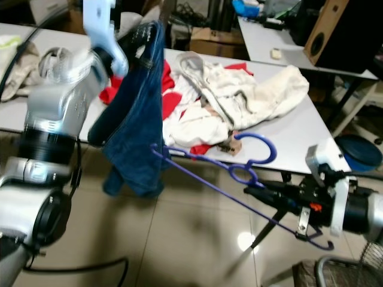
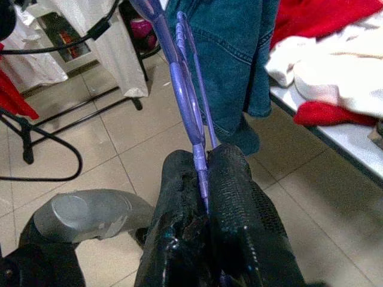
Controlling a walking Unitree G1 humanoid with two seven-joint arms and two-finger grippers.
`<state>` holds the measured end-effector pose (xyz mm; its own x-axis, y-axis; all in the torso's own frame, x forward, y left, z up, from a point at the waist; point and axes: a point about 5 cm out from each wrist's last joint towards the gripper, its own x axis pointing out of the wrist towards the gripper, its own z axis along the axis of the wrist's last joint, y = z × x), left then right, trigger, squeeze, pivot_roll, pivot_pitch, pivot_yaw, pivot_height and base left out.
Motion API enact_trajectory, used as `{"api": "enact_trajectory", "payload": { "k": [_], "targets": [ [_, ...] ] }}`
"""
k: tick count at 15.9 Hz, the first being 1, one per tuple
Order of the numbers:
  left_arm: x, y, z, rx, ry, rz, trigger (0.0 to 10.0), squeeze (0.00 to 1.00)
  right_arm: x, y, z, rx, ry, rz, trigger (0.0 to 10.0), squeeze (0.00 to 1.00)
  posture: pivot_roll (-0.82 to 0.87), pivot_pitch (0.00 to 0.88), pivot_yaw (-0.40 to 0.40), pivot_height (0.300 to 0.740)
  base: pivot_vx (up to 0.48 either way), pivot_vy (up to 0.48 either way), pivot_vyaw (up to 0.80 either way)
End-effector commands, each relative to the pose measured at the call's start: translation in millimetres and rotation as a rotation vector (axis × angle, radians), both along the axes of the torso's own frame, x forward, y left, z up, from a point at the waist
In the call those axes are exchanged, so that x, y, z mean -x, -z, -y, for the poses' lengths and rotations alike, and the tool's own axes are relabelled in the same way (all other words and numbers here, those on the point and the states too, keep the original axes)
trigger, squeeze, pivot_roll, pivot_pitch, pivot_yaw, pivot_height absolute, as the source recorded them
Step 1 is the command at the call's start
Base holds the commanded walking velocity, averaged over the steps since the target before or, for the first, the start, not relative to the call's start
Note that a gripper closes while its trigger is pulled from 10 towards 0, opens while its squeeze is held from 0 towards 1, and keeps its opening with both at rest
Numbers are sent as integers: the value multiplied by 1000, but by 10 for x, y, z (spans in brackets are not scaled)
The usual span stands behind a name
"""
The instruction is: Hang hanger
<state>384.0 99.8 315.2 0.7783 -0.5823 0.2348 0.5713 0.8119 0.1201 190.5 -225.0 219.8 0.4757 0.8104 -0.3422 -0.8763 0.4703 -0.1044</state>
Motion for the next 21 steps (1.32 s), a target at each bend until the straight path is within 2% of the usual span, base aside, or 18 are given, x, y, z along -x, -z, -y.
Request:
{"api": "enact_trajectory", "payload": {
  "k": [1,3,5,10,14,21],
  "targets": [
    [23,-113,140,0,67,48,10000,0,-145,26,-95,11,15,62,10000,0,-93,0,-63,740,345,0,0],
    [38,-97,183,-2,85,54,10000,0,-298,79,-234,28,30,139,10000,0,-86,0,-70,740,356,0,0],
    [77,-96,176,2,98,70,10000,0,-441,76,-345,-4,48,181,10000,0,-74,0,-82,740,356,0,0],
    [225,-281,125,49,155,140,10000,0,-670,-11,-383,31,49,258,10000,0,-53,0,-115,740,356,0,0],
    [416,-373,278,38,302,177,10000,0,-902,-185,-449,9,61,330,10000,0,-48,0,-120,740,357,0,0],
    [514,-363,370,42,375,160,10000,0,-1011,-122,-532,42,84,336,10000,0,-45,0,-105,740,356,0,0]
  ]
}}
